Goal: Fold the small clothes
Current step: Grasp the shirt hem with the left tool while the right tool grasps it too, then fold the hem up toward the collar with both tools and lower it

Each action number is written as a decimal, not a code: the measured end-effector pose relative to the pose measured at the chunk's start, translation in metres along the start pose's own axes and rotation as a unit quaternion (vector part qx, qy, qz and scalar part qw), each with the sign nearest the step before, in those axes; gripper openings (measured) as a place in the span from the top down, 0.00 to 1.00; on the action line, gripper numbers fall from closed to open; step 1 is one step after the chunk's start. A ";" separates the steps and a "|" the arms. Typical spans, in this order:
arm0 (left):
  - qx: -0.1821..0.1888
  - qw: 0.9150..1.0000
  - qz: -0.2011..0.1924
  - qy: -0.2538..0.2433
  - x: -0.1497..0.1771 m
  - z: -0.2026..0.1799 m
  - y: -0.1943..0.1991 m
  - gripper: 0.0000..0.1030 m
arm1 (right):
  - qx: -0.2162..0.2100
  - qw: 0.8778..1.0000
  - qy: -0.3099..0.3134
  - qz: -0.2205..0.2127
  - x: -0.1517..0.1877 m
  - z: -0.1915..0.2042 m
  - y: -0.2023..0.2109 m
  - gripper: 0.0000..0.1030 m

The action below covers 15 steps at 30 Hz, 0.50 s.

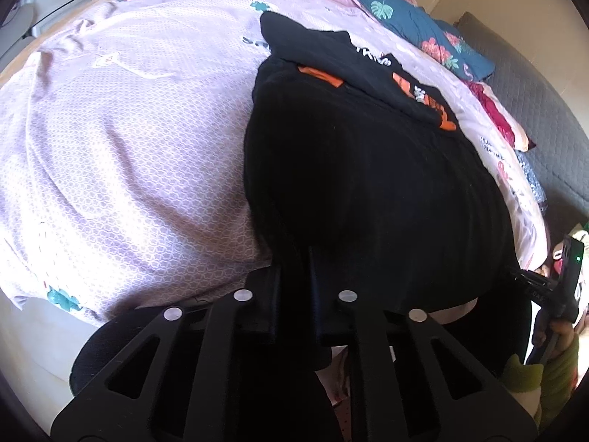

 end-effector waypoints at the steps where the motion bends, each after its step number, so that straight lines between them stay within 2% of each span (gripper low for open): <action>1: 0.001 1.000 -0.008 0.002 -0.001 0.001 0.004 0.96 | -0.003 1.000 0.004 -0.009 -0.001 0.001 0.005 0.91; 7: 0.011 0.997 -0.078 -0.013 -0.016 -0.007 0.042 0.97 | -0.020 0.996 -0.002 -0.092 -0.025 0.000 0.048 0.91; 15: 0.030 0.994 -0.107 0.002 -0.031 -0.004 0.059 0.97 | -0.037 0.978 -0.043 -0.201 -0.062 -0.013 0.095 0.91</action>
Point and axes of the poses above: each gripper's, at about its wrist camera, not at the fingertips, and y roughly against the way its jaws point, z to its left, x to its underside, the point moved 3 cm from there along -y, roughly the way its jaws point, and after that the axes turned 6 degrees about x, right-handed, at the moved point
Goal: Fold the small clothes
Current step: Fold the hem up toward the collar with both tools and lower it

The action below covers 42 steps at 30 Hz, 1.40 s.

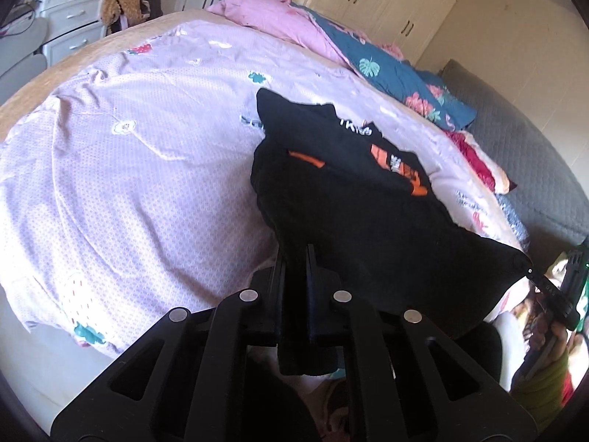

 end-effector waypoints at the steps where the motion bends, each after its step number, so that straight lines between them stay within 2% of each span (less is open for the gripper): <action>1: 0.002 1.000 -0.006 0.001 -0.004 -0.001 0.001 0.97 | -0.002 1.000 -0.006 -0.013 -0.006 0.000 0.003 0.91; 8: 0.013 0.999 -0.030 0.012 -0.029 -0.003 0.001 0.97 | -0.007 0.998 -0.033 -0.048 -0.034 -0.004 -0.001 0.91; 16: 0.026 0.998 -0.051 0.039 -0.058 0.002 -0.009 0.97 | -0.003 0.997 -0.066 -0.049 -0.064 -0.013 -0.020 0.91; 21: 0.032 0.996 -0.067 0.057 -0.075 0.006 -0.015 0.97 | 0.013 0.996 -0.081 -0.032 -0.083 -0.015 -0.041 0.91; 26: 0.044 0.993 -0.076 0.078 -0.090 0.009 -0.022 0.97 | 0.025 0.995 -0.093 -0.035 -0.096 -0.017 -0.052 0.91; 33: 0.044 0.991 -0.087 0.094 -0.110 0.010 -0.037 0.97 | 0.043 0.993 -0.110 -0.024 -0.115 -0.019 -0.079 0.91; 42: 0.023 0.990 -0.089 0.107 -0.126 0.016 -0.057 0.97 | 0.057 0.991 -0.117 -0.040 -0.140 -0.011 -0.096 0.91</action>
Point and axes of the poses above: each gripper's, at about its wrist camera, not at the fingertips, and y roughly against the way its jaws point, z to its left, x to its underside, the point moved 3 cm from there along -y, roughly the way its jaws point, and after that the axes turned 6 degrees about x, right-handed, at the moved point
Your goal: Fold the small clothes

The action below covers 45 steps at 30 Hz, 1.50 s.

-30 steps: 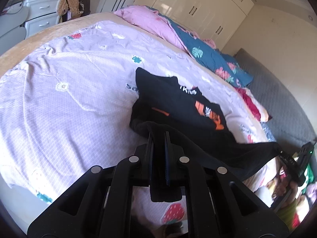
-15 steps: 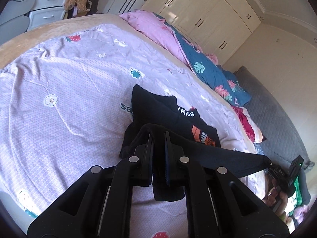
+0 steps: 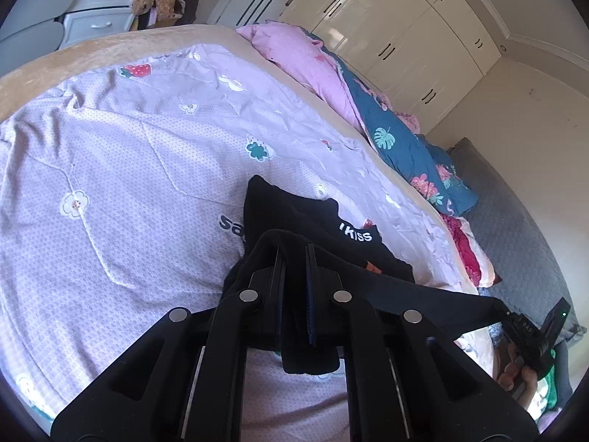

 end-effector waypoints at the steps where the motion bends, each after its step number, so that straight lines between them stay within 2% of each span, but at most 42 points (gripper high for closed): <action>1: -0.004 1.000 -0.002 0.000 -0.001 0.001 -0.001 0.97 | 0.002 1.000 0.000 -0.002 -0.001 0.002 -0.001 0.91; 9: -0.018 1.000 -0.001 0.001 -0.012 0.002 -0.020 0.97 | 0.045 0.999 -0.024 -0.018 -0.007 0.015 -0.017 0.91; 18: -0.022 1.000 0.002 0.006 -0.020 0.016 -0.042 0.97 | 0.050 0.998 -0.031 -0.022 -0.008 0.011 -0.033 0.91; 27: -0.054 0.998 0.010 -0.014 -0.029 0.021 -0.073 0.97 | 0.066 0.997 -0.032 0.003 -0.014 0.007 -0.072 0.91; 33: -0.061 0.998 0.019 -0.018 -0.026 0.028 -0.083 0.97 | 0.074 0.997 -0.016 0.014 0.000 0.008 -0.097 0.91; 36: -0.061 0.998 0.019 -0.019 -0.026 0.028 -0.084 0.95 | 0.084 0.996 -0.009 0.017 0.008 0.005 -0.106 0.86; 38: -0.058 0.998 0.017 -0.021 -0.025 0.026 -0.083 0.94 | 0.090 0.996 -0.009 0.012 0.010 0.001 -0.107 0.64; 40: -0.061 0.998 0.013 -0.030 -0.025 0.022 -0.080 0.92 | 0.089 0.996 -0.011 0.010 0.012 -0.005 -0.108 0.63; 43: -0.091 0.994 -0.012 -0.062 -0.028 0.015 -0.070 0.89 | 0.088 0.996 -0.005 0.003 0.013 -0.007 -0.103 0.62; 45: -0.099 0.992 -0.021 -0.077 -0.028 0.010 -0.064 0.88 | 0.082 0.997 -0.004 -0.002 0.011 -0.007 -0.100 0.61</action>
Point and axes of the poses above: each gripper's, at about its wrist camera, not at the fingertips, and y roughly against the way its jaws point, z to its left, x to its underside, the point moved 3 cm from there along -y, roughly the way its jaws point, and after that the axes turned 6 degrees about x, right-handed, at the moved point
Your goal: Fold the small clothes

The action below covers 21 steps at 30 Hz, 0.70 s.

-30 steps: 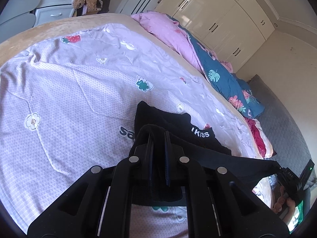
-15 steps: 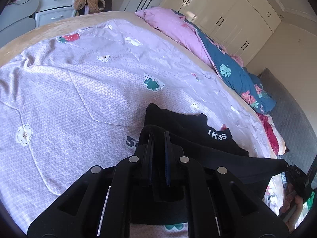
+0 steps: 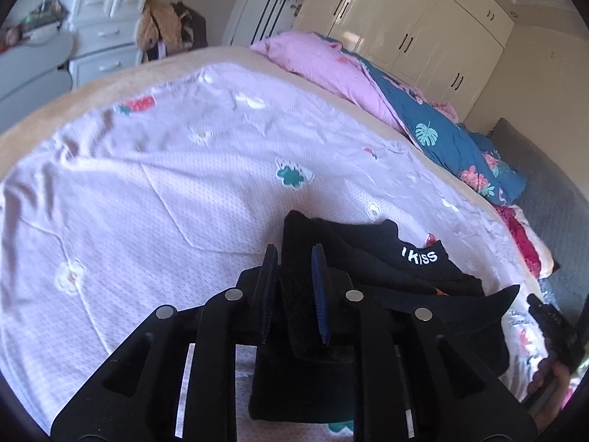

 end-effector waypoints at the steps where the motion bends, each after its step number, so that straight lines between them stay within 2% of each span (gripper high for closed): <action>1: 0.001 1.000 -0.001 -0.006 0.001 -0.002 0.002 0.87 | -0.004 1.000 0.003 -0.003 -0.001 0.001 0.002 0.61; 7: 0.007 0.998 0.012 -0.064 0.015 -0.028 0.006 0.86 | -0.030 0.998 0.049 -0.012 0.003 0.019 0.016 0.61; 8: 0.010 0.997 0.018 -0.074 0.018 -0.032 0.004 0.86 | -0.041 0.997 0.066 -0.007 0.006 0.026 0.017 0.61; 9: 0.017 0.996 0.026 -0.081 0.022 -0.038 0.003 0.92 | -0.049 0.996 0.080 0.000 0.009 0.031 0.017 0.64; 10: 0.022 0.995 0.033 -0.087 0.026 -0.042 0.001 0.97 | -0.059 0.994 0.094 0.007 0.012 0.038 0.017 0.73; 11: 0.027 0.994 0.041 -0.094 0.032 -0.047 0.000 0.98 | -0.071 0.991 0.111 0.016 0.015 0.045 0.018 0.78; 16: 0.042 0.985 0.099 -0.138 0.069 -0.070 -0.015 0.98 | -0.122 0.977 0.160 0.070 0.041 0.072 0.014 0.78; 18: 0.040 0.981 0.122 -0.145 0.081 -0.073 -0.023 0.98 | -0.115 0.974 0.174 0.089 0.054 0.078 0.010 0.78; 21: 0.016 0.976 0.144 -0.163 0.094 -0.075 -0.036 0.98 | -0.089 0.972 0.191 0.107 0.072 0.076 0.005 0.78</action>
Point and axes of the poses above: each gripper's, at about its wrist camera, not at the fingertips, and y roughly against the way its jaws point, z to its left, x to its underside, the point moved 3 cm from there along -y, roughly the way its jaws point, and after that the axes turned 6 degrees about x, right-handed, at the moved point
